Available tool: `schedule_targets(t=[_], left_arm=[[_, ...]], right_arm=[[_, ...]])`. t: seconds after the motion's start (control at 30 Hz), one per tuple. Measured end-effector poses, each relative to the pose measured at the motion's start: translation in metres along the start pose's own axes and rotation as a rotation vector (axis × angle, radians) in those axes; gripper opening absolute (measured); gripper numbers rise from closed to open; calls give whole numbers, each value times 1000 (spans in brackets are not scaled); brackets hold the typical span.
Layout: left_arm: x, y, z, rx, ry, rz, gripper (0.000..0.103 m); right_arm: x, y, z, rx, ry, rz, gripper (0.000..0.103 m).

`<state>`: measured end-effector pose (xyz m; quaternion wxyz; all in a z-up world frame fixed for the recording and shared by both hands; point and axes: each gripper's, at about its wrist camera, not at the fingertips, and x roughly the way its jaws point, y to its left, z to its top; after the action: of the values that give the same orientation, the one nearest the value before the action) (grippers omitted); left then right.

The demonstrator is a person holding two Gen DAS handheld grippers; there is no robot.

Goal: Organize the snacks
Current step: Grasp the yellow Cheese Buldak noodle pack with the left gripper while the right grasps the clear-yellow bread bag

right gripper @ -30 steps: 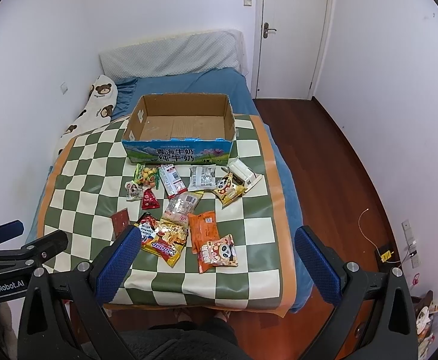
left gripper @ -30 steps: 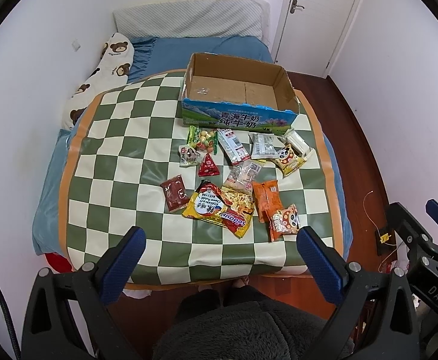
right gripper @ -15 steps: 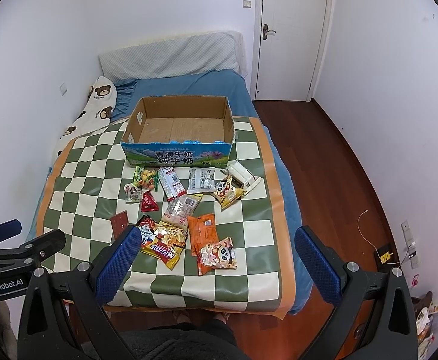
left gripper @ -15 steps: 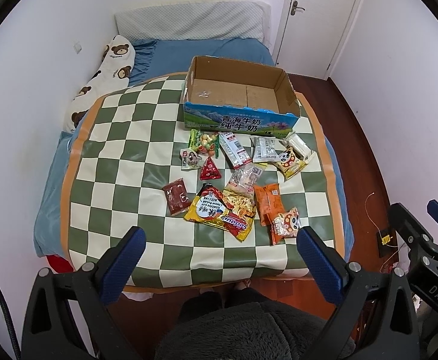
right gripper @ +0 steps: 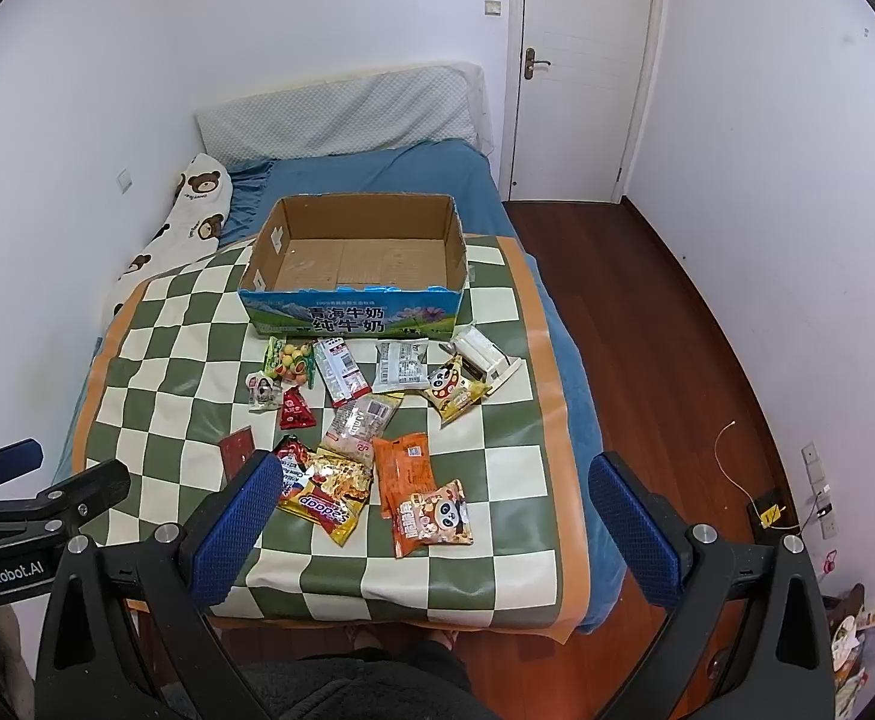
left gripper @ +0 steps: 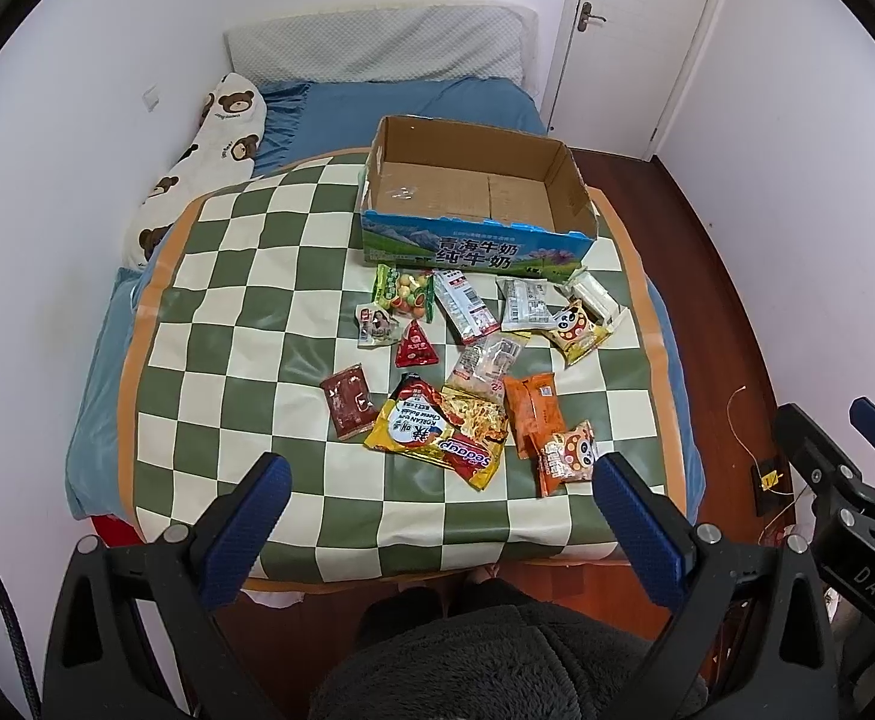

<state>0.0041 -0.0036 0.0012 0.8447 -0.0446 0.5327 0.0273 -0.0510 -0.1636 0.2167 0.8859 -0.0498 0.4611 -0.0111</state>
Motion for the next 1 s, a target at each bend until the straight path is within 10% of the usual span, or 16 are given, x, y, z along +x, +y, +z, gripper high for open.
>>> schedule_targets(t=[0.37, 0.6, 0.83, 1.0], left_arm=[[4, -1, -1, -3, 1, 0, 103], [74, 19, 2, -59, 46, 70, 103], [208, 48, -7, -99, 338, 126, 103], [280, 70, -25, -424, 573, -77, 101]], right_arm=[[12, 1, -5, 15, 22, 7, 103], [84, -10, -16, 68, 136, 7, 103], [230, -14, -53, 103, 368, 51, 103], [301, -19, -79, 142, 489, 38, 103]])
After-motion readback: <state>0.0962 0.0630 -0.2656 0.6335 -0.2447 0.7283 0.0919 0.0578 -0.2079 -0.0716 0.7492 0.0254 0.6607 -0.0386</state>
